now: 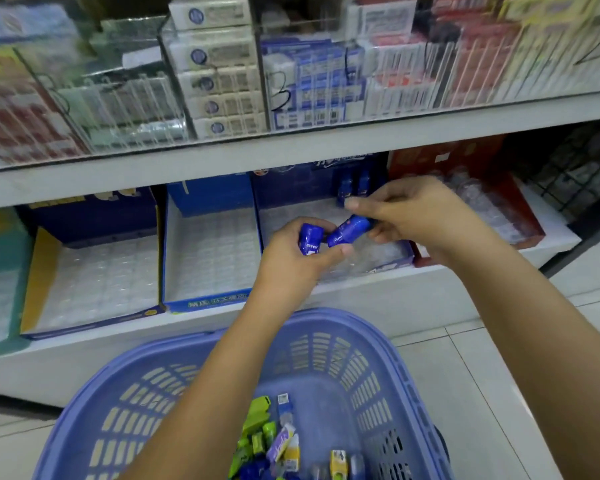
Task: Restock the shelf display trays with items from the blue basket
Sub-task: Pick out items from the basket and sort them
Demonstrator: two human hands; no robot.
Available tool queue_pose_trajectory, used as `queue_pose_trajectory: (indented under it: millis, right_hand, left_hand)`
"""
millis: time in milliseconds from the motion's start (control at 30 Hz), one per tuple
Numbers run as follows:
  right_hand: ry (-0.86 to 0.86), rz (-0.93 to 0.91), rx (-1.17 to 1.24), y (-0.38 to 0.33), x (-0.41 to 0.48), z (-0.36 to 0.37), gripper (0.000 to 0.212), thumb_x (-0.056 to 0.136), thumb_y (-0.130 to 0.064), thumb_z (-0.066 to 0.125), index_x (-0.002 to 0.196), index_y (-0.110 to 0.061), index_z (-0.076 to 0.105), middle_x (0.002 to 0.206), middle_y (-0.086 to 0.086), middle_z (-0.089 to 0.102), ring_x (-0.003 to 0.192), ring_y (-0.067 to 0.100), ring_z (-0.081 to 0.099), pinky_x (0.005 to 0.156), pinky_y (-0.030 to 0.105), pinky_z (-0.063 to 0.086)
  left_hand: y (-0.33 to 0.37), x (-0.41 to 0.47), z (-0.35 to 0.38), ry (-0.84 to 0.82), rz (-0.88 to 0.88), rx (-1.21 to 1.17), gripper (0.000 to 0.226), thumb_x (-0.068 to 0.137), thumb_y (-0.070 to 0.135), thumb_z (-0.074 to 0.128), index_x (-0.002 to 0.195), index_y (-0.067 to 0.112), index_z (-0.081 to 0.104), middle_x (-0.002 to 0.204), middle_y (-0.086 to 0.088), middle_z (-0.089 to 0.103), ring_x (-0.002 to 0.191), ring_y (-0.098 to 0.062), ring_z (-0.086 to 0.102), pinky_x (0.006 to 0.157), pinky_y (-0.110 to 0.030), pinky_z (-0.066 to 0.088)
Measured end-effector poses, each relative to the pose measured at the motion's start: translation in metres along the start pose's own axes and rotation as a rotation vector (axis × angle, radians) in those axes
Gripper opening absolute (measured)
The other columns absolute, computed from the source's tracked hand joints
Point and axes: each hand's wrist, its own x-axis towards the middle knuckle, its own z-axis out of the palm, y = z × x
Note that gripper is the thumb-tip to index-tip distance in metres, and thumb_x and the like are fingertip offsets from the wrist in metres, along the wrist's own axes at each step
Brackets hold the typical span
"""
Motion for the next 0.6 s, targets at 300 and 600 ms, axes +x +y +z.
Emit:
queue_pose_trajectory:
  millis: [300,600]
  right_hand:
    - [-0.134,-0.146,-0.123,-0.003,0.023,-0.003,0.022,0.075,-0.008,0.075,0.095,-0.016,0.068,0.096,0.004,0.07,0.077,-0.002,0.064,0.068,0.007,0.051]
    - [-0.081,-0.076,-0.157,-0.002,0.047,0.012,0.02,0.073,-0.014,0.079,0.091,-0.011,0.07,0.083,0.0,0.068,0.059,-0.003,0.065,0.05,0.004,0.047]
  left_hand:
    - [-0.008,0.026,0.01,0.096,0.05,0.039,0.014,0.075,0.024,0.078,0.079,0.023,0.065,0.058,0.014,0.056,0.046,0.004,0.048,0.046,-0.005,0.034]
    - [-0.018,0.043,0.02,0.31,0.119,0.146,0.031,0.071,0.012,0.078,0.092,0.019,0.057,0.084,0.004,0.06,0.064,0.003,0.051,0.053,-0.002,0.037]
